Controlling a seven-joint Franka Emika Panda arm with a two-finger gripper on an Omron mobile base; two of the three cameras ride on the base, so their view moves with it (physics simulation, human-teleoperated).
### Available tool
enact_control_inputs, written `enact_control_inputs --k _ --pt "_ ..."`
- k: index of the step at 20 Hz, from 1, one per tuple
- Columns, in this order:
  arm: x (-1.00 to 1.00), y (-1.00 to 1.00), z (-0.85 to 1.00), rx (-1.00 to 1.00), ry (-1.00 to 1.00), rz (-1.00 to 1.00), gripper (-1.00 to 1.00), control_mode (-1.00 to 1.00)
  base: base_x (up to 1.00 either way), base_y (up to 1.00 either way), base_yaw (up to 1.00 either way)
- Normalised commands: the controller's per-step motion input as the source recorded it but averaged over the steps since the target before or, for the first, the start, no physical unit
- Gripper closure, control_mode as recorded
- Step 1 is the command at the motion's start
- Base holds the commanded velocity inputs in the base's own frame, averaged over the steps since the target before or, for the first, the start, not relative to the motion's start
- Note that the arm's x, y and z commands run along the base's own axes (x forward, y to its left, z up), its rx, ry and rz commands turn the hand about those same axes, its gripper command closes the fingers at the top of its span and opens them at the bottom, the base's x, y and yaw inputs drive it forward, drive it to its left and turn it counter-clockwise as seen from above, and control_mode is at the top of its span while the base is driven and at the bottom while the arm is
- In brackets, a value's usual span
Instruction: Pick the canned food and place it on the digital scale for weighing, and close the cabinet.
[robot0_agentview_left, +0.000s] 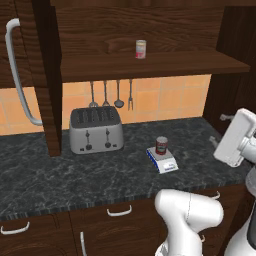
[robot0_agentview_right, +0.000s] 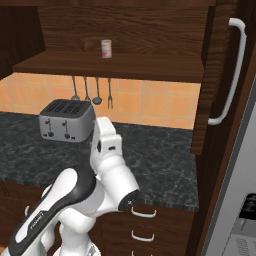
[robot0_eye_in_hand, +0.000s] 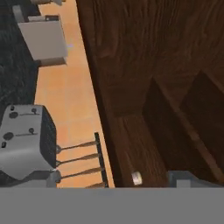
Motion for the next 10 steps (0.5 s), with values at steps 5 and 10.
enact_control_inputs --k 5,10 --pt "-0.7 -0.21 0.01 -0.01 -0.19 -0.5 -1.0 -1.0 0.0 0.0 0.0" --pt "-0.99 -0.46 0.0 0.07 -0.15 -0.17 -1.0 -1.0 0.0 0.0 0.0"
